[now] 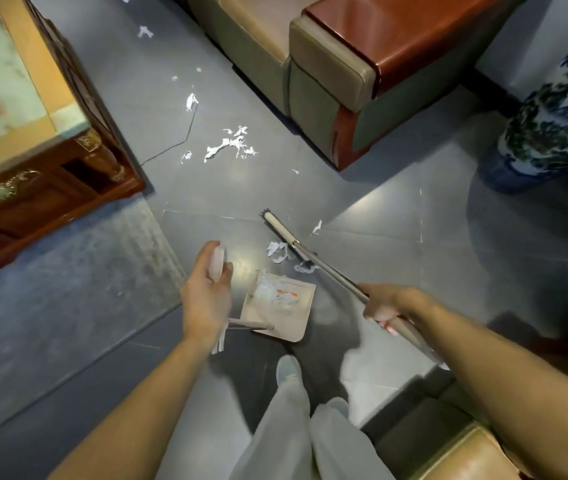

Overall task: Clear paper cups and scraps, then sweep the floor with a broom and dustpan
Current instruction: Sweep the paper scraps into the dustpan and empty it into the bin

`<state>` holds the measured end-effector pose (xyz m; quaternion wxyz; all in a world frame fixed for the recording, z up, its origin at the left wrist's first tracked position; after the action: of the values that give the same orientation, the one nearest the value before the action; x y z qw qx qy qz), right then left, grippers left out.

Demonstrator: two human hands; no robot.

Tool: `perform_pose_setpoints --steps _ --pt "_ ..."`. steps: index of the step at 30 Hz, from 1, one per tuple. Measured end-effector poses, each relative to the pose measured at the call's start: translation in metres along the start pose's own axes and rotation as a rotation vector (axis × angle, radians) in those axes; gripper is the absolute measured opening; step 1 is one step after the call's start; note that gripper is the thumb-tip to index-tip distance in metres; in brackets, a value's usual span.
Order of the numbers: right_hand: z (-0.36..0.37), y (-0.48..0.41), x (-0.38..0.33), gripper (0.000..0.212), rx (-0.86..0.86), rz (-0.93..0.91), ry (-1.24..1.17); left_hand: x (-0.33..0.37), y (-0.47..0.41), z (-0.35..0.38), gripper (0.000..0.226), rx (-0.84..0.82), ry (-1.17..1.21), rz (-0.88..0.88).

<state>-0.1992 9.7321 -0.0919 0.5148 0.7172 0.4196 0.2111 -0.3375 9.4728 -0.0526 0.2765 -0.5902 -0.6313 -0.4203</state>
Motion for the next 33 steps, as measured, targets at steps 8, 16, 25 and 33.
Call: perform_pose_setpoints --steps 8,16,25,33 --pt "0.04 0.037 0.012 0.075 -0.235 0.048 -0.415 0.015 -0.058 0.011 0.031 -0.063 -0.104 0.068" --pt "-0.009 0.061 0.029 0.072 -0.106 0.047 -0.494 0.021 -0.074 0.013 0.027 -0.129 -0.151 0.087" --pt "-0.094 0.0 0.046 0.063 0.081 0.045 -0.288 0.025 -0.082 0.021 0.032 -0.125 -0.106 0.088" --pt "-0.118 -0.055 0.023 0.052 -0.045 0.008 -0.096 0.038 -0.095 0.048 0.031 -0.06 -0.101 0.055"
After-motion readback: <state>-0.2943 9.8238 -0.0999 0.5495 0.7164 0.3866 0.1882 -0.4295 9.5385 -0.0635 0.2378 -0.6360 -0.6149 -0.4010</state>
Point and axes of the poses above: each hand's wrist, its own y-axis away from the middle knuckle, its own z-axis out of the palm, x = y × z, the point moved 5 cm from there along -y, towards the middle knuckle, and after that the axes turned 3 degrees about y, right-handed, at the moved point
